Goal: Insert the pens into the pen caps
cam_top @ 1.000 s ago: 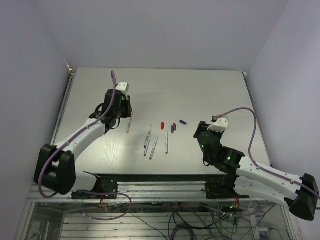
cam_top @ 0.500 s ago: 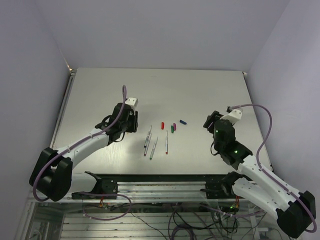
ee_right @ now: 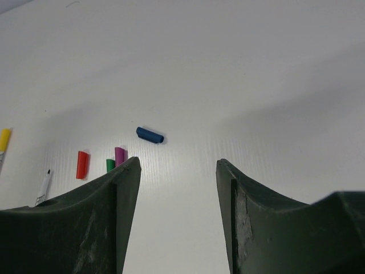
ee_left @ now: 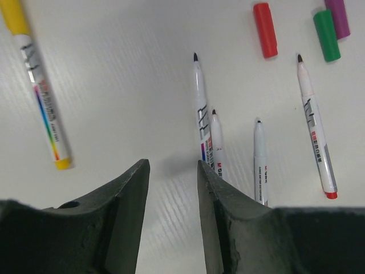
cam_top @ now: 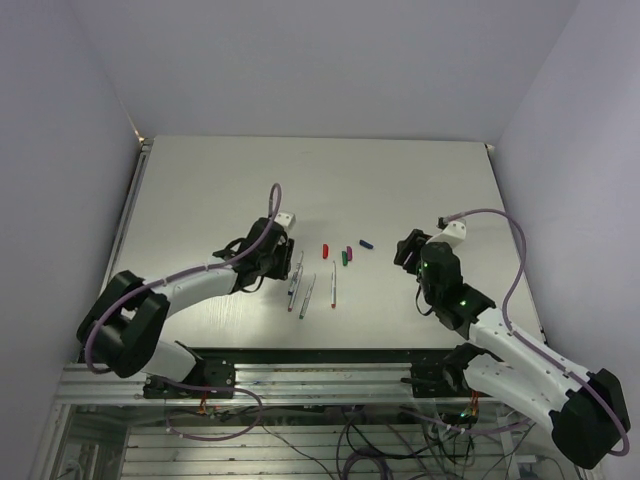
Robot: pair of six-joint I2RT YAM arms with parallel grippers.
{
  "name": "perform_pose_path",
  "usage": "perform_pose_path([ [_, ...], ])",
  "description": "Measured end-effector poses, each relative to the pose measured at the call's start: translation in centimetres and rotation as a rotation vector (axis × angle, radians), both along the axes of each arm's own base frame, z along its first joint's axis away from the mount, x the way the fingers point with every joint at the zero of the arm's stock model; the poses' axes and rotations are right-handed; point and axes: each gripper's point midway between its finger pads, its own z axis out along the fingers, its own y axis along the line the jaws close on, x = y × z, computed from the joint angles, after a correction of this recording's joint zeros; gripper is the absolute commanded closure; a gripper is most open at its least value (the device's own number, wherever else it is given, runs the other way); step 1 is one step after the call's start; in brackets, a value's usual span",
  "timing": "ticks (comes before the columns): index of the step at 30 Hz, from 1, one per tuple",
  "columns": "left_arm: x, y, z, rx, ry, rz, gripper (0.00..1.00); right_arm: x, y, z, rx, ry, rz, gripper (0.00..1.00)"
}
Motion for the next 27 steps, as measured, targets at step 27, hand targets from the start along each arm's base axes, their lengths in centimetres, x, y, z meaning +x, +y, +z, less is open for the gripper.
perform_pose_path([
  [27,0.0,-2.4,-4.1,0.098,0.062,-0.029,0.7,0.1,1.2,-0.3,0.035,0.01,0.047,0.45],
])
